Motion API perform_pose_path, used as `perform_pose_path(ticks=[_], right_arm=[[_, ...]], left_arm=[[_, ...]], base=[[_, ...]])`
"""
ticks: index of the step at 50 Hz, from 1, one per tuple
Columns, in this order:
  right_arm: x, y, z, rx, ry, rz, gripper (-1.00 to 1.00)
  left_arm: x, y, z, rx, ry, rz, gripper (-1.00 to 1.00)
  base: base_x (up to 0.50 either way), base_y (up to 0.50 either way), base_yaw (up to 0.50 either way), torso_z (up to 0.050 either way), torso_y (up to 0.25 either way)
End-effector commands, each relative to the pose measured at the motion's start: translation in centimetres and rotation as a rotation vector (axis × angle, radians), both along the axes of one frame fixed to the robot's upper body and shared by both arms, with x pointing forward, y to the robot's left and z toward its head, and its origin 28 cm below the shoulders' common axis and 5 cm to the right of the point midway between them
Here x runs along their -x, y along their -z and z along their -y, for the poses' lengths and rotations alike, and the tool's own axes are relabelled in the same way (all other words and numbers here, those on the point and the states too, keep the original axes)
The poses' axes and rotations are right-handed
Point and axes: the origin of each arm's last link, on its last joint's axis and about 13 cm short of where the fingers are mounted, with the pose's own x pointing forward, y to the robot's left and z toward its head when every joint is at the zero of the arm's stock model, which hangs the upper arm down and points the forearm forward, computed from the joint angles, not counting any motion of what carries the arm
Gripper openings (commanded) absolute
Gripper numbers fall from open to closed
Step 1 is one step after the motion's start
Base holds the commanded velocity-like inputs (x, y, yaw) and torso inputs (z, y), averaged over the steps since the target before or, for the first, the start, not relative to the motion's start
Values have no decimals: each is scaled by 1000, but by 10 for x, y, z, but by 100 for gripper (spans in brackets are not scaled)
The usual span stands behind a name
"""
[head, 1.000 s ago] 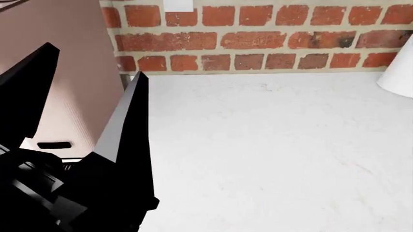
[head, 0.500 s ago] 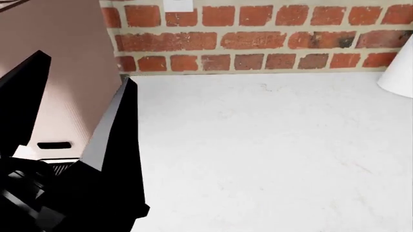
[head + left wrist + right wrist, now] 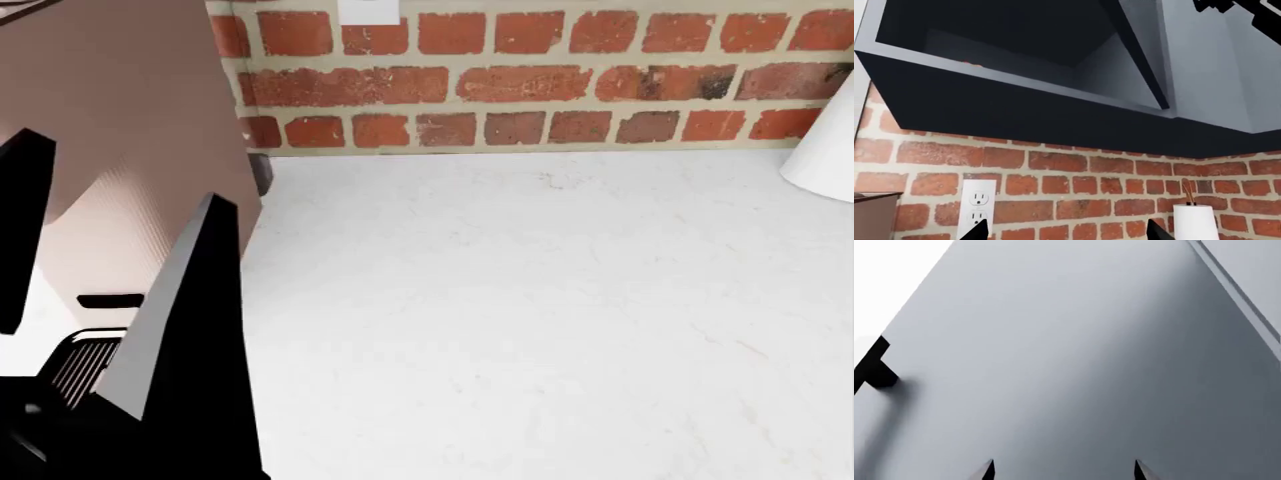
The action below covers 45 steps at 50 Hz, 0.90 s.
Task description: Pick the peach, banana from the counter and place them in the cabinet. Then close the cabinet.
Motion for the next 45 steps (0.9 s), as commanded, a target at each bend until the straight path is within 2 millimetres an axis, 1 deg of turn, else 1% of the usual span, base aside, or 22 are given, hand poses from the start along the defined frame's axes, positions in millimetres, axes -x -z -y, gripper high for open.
perform_pose_path(ticks=[1,4,12,27,32,40,45], right_arm=[[-28,18,-13,83,-15,-76,100],[-41,27,-19,101,0,-96,100],[-55,38,-29,143,-14,-128,100],[-63,45,-53,265,-26,-163,100],[-74,59,-64,313,-27,-170,100],[-90,77,-76,396,-2,-201,100],[-96,87,-83,458,6,-213,100]], left_arm=[[2,1,-1,2,8,4,100],[2,2,-1,3,9,5,100],[3,2,-3,6,11,3,100],[4,2,-3,12,16,4,100],[5,3,-4,15,16,3,100],[5,4,-5,22,13,-1,100],[6,4,-5,24,11,-2,100]], base=[[0,0,0,0,0],[0,0,0,0,0],[0,0,0,0,0],[0,0,0,1,0],[0,0,0,0,0],[0,0,0,0,0],[0,0,0,0,0]])
